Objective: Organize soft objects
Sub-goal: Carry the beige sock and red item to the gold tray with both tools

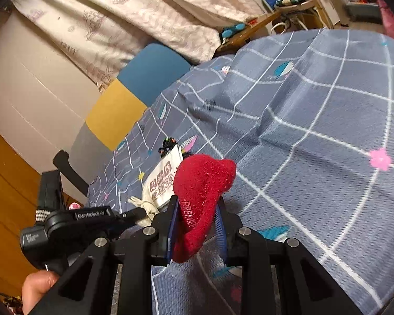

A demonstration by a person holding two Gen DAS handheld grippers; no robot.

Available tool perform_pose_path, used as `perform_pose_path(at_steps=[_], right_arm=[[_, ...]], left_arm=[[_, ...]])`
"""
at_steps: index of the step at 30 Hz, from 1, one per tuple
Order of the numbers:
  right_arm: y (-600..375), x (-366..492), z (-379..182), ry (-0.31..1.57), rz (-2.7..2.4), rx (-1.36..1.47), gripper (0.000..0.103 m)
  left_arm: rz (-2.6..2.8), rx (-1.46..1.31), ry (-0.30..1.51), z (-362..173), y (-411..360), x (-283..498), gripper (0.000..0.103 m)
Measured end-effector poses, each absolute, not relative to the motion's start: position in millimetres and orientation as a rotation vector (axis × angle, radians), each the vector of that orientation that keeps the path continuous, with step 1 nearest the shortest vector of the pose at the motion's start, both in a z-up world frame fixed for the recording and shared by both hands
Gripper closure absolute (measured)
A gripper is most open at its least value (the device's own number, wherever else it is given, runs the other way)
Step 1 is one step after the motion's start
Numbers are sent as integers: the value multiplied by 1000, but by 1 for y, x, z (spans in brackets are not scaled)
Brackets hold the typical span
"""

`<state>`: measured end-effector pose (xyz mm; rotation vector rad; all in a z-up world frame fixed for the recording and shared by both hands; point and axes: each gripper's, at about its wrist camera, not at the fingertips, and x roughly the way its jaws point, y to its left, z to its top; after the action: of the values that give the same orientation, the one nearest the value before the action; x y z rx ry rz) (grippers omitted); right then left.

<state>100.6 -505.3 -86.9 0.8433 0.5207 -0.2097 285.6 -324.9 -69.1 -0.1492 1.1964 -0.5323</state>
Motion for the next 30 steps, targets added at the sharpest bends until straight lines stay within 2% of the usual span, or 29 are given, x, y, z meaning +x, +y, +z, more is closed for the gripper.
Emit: perform_pose_path(at_steps=[12,24,30], right_arm=[[-495,58,-69,481,-217,832,77],[-440,41,-41,479,-97,764,77],[-403,40,-19,481,-9,704,77]], left_arm=[[-687,-226,1094,-25,-304,226,98],[-767,-269,928,25,-207,150,98],[-711,-307,883,29,-147,139,98]])
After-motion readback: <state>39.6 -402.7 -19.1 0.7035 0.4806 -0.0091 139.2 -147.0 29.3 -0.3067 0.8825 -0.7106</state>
